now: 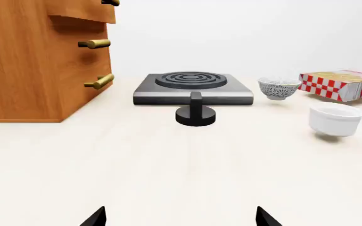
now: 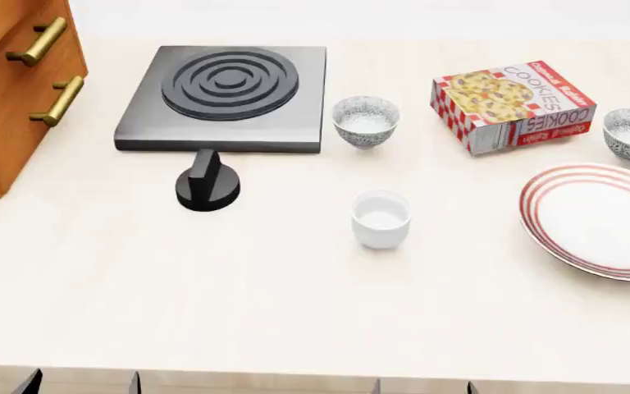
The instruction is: Pick the akita bowl next to the plate and place it on the plate.
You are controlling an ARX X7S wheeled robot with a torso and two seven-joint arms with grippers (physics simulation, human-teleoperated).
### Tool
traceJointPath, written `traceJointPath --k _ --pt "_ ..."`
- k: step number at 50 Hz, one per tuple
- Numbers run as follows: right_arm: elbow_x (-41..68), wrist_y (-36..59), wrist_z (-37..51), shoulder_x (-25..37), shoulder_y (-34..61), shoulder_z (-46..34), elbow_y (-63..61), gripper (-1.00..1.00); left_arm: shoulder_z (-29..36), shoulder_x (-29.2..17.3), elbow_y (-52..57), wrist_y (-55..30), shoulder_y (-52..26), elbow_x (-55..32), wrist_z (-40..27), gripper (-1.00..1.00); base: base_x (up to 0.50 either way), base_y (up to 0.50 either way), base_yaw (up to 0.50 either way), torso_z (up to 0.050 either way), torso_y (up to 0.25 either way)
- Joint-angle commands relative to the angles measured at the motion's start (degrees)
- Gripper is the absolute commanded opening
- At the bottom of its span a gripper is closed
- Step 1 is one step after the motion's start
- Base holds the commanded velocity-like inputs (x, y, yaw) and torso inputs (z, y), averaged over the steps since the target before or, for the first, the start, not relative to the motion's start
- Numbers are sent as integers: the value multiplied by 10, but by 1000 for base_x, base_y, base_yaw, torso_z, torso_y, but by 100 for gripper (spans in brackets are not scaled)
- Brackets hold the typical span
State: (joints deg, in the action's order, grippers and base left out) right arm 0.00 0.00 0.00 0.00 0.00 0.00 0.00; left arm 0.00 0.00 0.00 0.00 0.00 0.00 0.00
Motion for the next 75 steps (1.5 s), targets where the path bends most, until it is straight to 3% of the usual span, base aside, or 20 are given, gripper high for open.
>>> traceJointPath --k 1,20,28,40,48,64,75 --pt "2 3 12 10 3 -14 6 100 12 -9 -2 -3 -1 -5 -12 100 0 0 0 0 0" --pt "25 5 42 35 5 -45 5 100 40 -35 2 -10 -3 -37 -38 100 0 0 0 0 0" --pt "11 29 53 46 2 -64 -15 100 25 -48 73 -56 -3 -91 -31 100 0 0 0 0 0" --pt "54 232 50 61 23 -71 -242 100 -55 -80 185 -204 -47 -236 -47 100 0 0 0 0 0" --pt "117 330 42 55 75 -55 -334 100 -119 -109 163 -238 -87 -279 -66 100 0 0 0 0 0" --pt "190 361 48 62 118 -2 -393 100 -181 -128 77 -204 -102 -304 -53 100 0 0 0 0 0" --pt "206 350 64 70 102 28 -415 100 -168 -125 77 -178 -98 -285 -53 100 0 -79 0 0 0"
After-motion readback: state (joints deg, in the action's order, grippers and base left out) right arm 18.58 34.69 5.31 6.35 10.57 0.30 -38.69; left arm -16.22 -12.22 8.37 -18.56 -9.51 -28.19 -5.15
